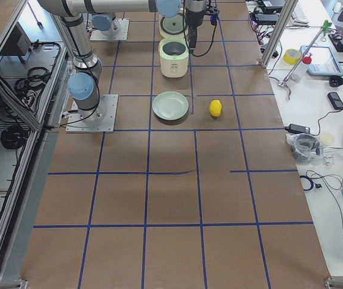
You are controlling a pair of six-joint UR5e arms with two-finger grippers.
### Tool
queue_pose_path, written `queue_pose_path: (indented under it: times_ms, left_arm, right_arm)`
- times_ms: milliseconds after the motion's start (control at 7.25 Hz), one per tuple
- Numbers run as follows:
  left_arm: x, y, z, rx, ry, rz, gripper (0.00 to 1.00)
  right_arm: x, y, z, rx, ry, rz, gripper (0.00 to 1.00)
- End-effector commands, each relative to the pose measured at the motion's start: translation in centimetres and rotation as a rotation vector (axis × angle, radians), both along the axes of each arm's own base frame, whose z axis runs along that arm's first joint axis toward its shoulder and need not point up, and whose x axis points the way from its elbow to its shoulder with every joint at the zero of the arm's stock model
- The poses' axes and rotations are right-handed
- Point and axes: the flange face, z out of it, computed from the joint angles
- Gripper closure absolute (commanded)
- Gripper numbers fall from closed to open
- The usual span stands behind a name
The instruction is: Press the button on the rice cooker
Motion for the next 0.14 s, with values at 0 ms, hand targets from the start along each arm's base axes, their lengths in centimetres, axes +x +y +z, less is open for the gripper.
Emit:
queue_pose_path:
  times_ms: [0]
  left_arm:
    - [0.00,0.00,0.02,0.000,0.000,0.000,0.00]
  right_arm:
    - [-0.01,0.03,-0.01,0.000,0.001,-0.001,0.00]
